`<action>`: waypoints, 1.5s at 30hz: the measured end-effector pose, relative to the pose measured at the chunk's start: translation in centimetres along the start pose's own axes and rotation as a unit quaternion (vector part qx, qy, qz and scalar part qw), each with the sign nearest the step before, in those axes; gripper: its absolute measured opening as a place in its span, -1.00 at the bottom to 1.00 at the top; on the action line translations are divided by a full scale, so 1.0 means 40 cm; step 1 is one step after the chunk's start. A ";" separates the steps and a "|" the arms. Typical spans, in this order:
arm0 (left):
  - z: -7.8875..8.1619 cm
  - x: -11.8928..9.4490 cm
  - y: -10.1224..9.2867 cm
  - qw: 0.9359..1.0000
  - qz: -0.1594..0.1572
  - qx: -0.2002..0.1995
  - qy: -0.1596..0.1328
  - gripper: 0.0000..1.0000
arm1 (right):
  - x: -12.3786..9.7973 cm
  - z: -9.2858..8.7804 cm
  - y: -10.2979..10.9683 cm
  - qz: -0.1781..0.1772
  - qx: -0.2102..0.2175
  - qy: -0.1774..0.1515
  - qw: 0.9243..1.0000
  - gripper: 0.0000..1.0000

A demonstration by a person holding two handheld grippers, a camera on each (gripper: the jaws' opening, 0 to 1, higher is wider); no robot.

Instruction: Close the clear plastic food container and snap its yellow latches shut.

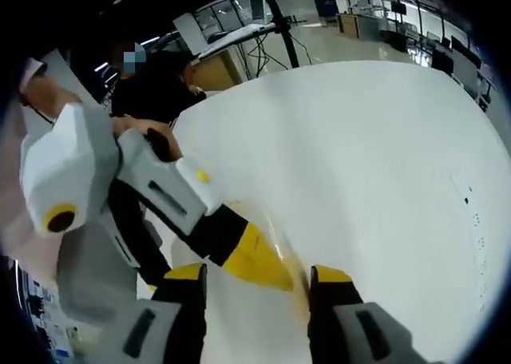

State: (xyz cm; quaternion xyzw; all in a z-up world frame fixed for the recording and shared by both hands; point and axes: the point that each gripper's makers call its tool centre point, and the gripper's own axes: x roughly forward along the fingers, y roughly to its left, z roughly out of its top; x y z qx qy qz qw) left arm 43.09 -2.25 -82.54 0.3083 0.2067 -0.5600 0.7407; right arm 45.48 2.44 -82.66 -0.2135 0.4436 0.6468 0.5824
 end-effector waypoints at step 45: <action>0.027 0.000 -0.036 0.999 0.021 0.024 0.042 0.13 | -0.034 -0.045 0.002 -0.029 0.006 0.037 0.999 0.03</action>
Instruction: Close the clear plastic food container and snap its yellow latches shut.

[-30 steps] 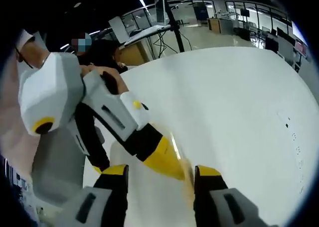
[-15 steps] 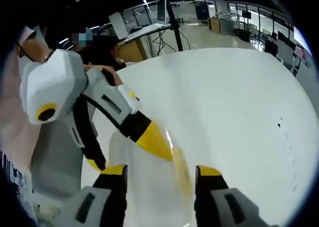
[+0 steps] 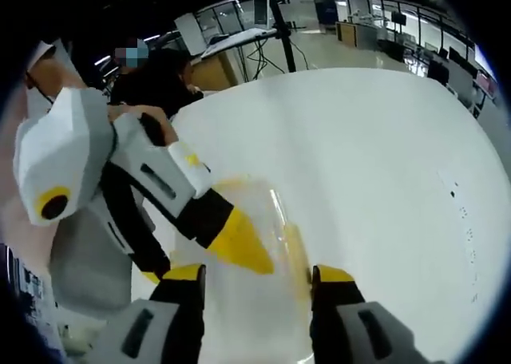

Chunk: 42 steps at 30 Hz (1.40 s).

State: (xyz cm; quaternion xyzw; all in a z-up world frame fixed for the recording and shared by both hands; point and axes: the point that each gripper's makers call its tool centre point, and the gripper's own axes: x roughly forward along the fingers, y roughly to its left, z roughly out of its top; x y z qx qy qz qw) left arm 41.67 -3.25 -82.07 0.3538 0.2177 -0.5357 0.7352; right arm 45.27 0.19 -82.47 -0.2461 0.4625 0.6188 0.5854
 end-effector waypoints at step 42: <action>-0.002 -0.005 -0.005 0.999 -0.013 0.048 0.007 0.01 | -0.019 -0.016 -0.010 -0.009 -0.001 0.022 1.000 -0.07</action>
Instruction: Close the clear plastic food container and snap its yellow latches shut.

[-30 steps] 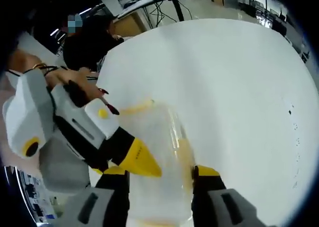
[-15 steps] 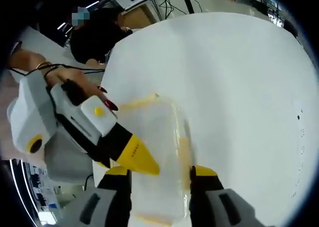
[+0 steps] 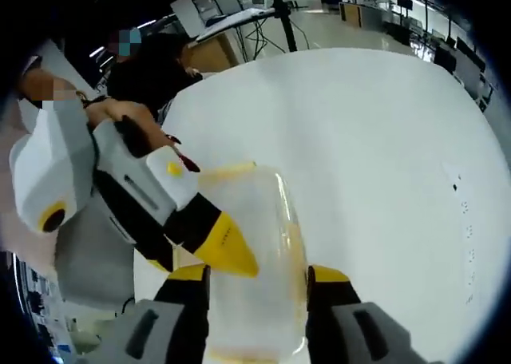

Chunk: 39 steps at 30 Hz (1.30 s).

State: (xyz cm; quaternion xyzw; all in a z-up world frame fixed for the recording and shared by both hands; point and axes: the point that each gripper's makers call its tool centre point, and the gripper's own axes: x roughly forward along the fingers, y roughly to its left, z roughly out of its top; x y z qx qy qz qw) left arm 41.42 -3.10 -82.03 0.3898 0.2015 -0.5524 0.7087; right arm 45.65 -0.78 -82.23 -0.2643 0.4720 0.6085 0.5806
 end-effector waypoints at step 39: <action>-0.130 -0.156 0.093 0.922 0.076 -0.374 -0.057 0.26 | -0.084 -0.150 0.030 -0.234 0.229 -0.131 0.936 0.06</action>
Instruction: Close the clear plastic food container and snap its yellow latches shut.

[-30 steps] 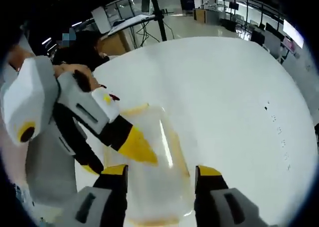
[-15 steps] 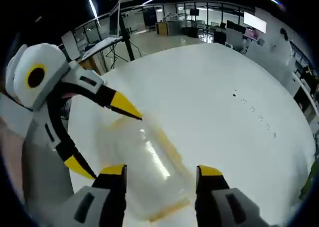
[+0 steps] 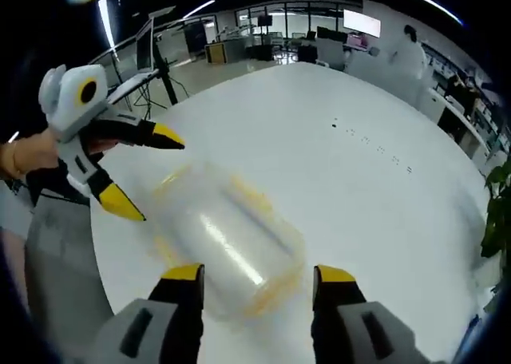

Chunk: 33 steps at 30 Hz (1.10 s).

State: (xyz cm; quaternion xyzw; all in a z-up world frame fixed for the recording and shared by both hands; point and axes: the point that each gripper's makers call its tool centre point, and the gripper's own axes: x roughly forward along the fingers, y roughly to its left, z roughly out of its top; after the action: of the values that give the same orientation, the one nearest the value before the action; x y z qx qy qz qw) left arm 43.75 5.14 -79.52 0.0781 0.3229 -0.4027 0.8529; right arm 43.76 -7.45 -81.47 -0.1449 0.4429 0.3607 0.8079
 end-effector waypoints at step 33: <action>-0.067 0.029 0.029 0.994 -0.014 -0.100 0.048 -0.01 | 0.040 0.019 0.019 0.037 0.143 -0.022 0.989 -0.11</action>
State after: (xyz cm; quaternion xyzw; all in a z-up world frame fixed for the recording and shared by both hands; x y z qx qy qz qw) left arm 43.85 6.24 -82.46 0.0072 0.4036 -0.3761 0.8340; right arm 44.25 -5.77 -82.28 -0.0035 0.4766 0.3269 0.8161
